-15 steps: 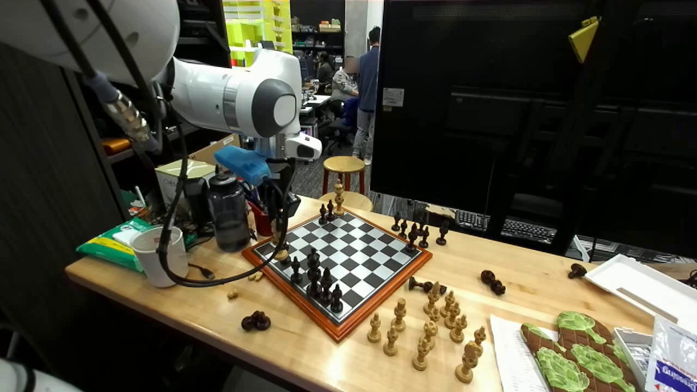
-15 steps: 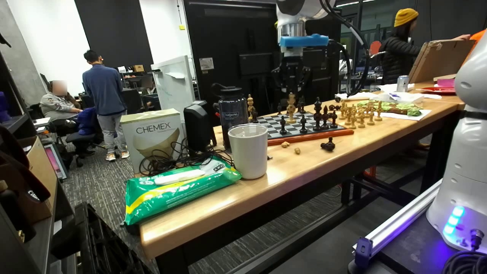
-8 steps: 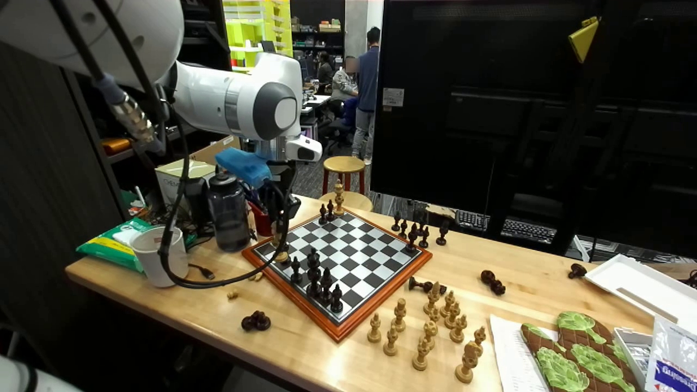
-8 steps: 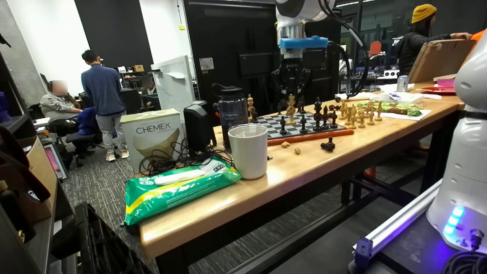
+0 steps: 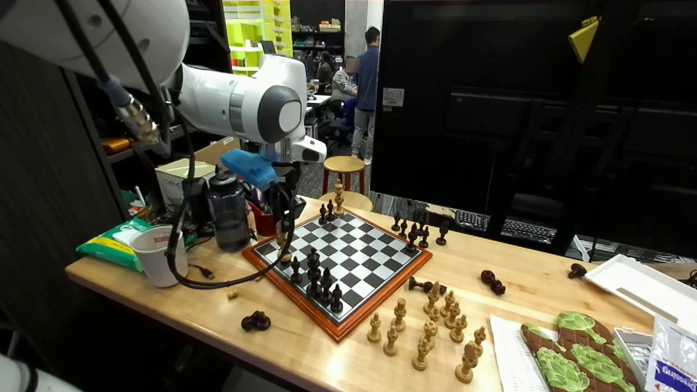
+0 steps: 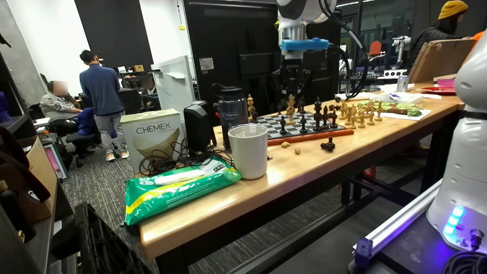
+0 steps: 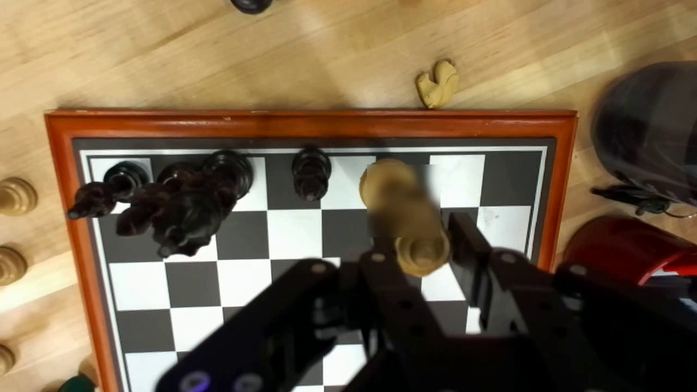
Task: Pick up a brown chess piece and put it on the chess board
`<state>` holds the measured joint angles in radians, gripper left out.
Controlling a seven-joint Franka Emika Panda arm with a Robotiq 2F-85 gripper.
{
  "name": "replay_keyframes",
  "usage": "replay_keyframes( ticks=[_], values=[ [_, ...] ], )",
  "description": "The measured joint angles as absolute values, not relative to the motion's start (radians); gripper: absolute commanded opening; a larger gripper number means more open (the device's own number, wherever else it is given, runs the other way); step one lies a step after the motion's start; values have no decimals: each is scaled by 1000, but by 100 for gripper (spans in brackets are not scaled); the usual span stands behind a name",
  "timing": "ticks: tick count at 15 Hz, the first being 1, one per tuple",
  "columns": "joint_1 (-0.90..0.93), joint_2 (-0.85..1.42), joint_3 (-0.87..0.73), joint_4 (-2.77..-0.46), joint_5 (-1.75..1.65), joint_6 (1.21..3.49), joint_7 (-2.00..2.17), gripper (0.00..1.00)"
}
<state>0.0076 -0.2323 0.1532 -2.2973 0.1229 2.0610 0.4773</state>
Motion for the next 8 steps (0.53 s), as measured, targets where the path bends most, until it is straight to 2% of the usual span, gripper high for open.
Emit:
replay_keyframes(
  ticks=[8],
  values=[
    [8, -228, 131, -2307, 123, 2064, 463, 8]
  ],
)
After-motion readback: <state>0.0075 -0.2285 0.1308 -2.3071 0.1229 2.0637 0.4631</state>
